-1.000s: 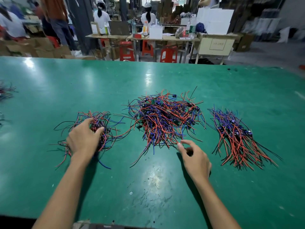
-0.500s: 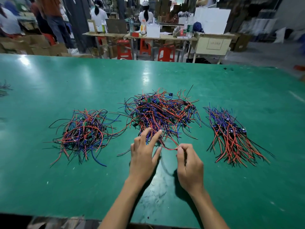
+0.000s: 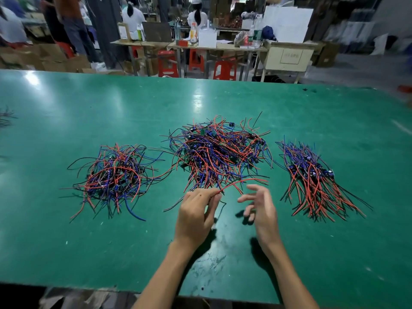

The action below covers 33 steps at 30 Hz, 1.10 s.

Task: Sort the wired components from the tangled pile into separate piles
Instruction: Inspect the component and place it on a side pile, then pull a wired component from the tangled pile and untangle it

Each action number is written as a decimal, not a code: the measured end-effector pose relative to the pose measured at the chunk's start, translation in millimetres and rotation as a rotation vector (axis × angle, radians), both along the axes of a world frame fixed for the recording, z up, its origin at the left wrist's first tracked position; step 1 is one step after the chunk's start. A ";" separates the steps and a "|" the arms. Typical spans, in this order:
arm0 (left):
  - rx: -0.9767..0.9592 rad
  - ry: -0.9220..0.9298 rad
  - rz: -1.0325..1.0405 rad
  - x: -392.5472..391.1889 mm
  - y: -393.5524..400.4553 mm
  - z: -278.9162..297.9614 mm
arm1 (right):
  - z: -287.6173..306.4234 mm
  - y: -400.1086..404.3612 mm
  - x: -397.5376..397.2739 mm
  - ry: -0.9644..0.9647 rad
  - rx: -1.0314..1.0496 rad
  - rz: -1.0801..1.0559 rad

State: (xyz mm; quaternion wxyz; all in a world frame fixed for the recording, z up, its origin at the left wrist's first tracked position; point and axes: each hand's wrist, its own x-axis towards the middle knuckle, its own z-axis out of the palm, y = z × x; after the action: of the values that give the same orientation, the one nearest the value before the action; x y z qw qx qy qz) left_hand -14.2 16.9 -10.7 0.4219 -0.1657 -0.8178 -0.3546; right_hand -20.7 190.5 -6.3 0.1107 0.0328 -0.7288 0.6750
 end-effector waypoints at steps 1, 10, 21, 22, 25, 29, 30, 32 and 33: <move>0.016 -0.007 -0.011 0.8 1.1 0.5 | 0.0 -1.4 0.5 0.004 0.066 0.077; 0.064 -0.192 -0.246 6.4 4.0 4.7 | 7.8 -7.9 8.6 0.053 -0.098 0.148; 0.666 -0.566 -0.344 -3.0 -8.6 9.6 | 5.6 -15.2 7.1 -0.153 -0.244 0.228; 0.717 -0.596 -0.380 -2.8 -10.0 9.7 | 6.0 -14.7 7.3 -0.155 -0.236 0.245; 0.712 -0.617 -0.428 -1.2 -10.1 11.8 | 6.8 -14.7 7.9 -0.157 -0.223 0.246; 0.727 -0.650 -0.467 1.8 -6.5 13.9 | 7.2 -12.3 6.7 -0.217 -0.404 0.175; 0.755 -0.664 -0.492 3.3 -5.6 14.5 | 6.9 -10.9 5.7 -0.236 -0.469 0.159; 0.759 -0.705 -0.515 6.6 -3.4 15.0 | 7.0 -8.7 4.7 -0.262 -0.562 0.140; 0.731 -0.708 -0.499 7.2 -2.0 15.1 | 7.0 -7.6 4.3 -0.267 -0.592 0.137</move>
State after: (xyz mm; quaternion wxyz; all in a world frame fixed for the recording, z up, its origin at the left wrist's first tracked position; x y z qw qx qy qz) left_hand -7.0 14.9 4.4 0.0555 -0.0680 -0.6695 -0.7376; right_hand -16.4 183.0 0.7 -0.0268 -0.0405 -0.5054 0.8615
